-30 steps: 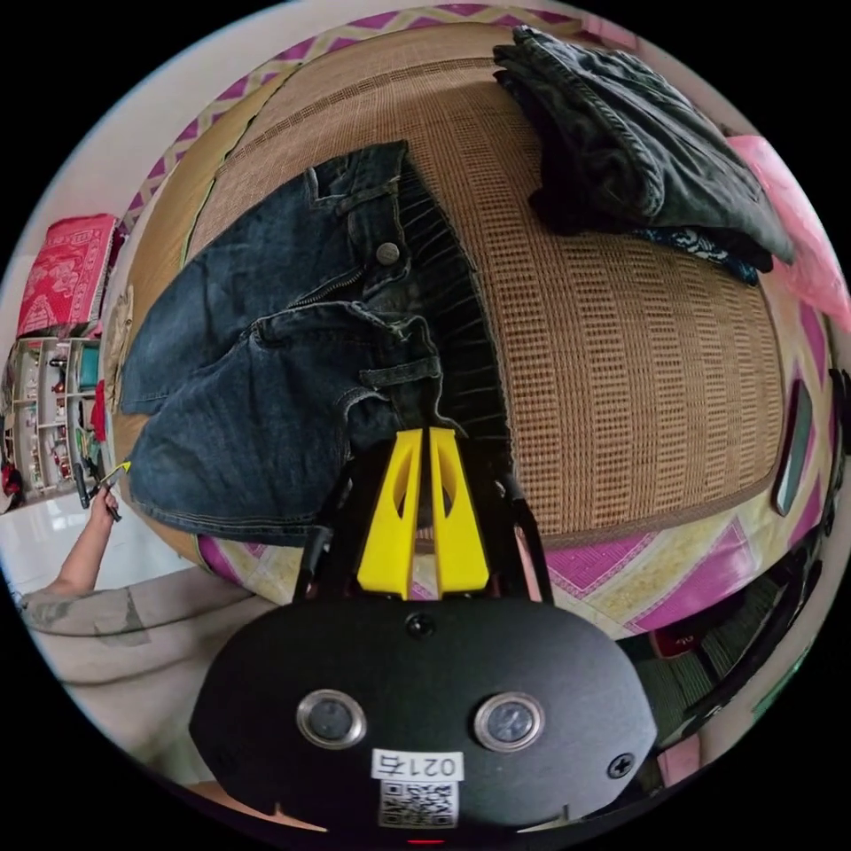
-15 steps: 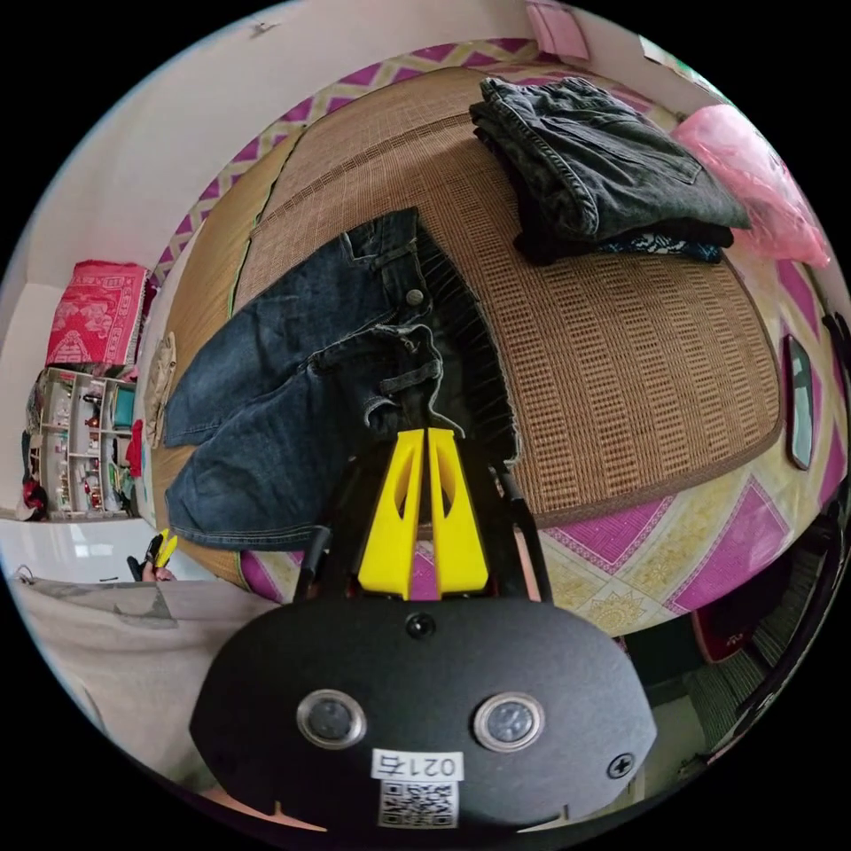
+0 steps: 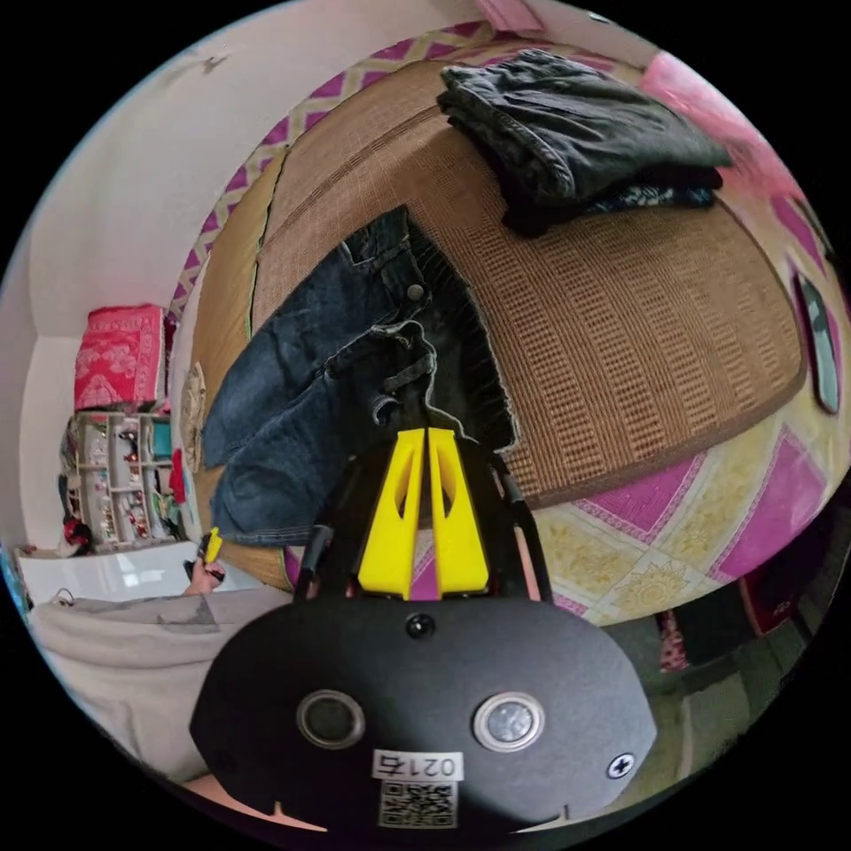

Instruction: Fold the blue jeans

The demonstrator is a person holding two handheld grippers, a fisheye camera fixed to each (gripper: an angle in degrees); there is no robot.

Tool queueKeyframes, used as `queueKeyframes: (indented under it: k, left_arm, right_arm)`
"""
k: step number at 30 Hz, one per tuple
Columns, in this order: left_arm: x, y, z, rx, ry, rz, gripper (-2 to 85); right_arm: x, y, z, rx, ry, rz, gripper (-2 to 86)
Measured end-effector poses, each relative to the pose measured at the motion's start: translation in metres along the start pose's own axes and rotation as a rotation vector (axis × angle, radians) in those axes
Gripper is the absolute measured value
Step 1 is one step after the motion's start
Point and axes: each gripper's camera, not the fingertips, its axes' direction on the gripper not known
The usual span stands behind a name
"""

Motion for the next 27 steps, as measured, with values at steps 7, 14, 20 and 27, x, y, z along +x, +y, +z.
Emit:
queueKeyframes:
  k: [7,14,20,27]
  left_arm:
    - [-0.044,0.052,-0.054,0.115,0.054,-0.008,7.0]
    - [-0.064,0.081,-0.017,0.035,0.054,-0.021,9.6]
    - [-0.061,0.078,0.028,-0.016,0.010,-0.029,6.3]
    - [-0.082,0.093,0.053,-0.032,0.053,-0.046,7.3]
  right_arm:
    - [0.057,0.039,0.016,0.173,-0.125,0.282,7.4]
    - [0.083,0.041,0.074,0.124,-0.184,0.368,7.5]
    - [0.095,0.004,0.099,0.077,-0.176,0.389,5.8]
    - [0.112,0.014,0.115,0.100,-0.330,0.473,5.3]
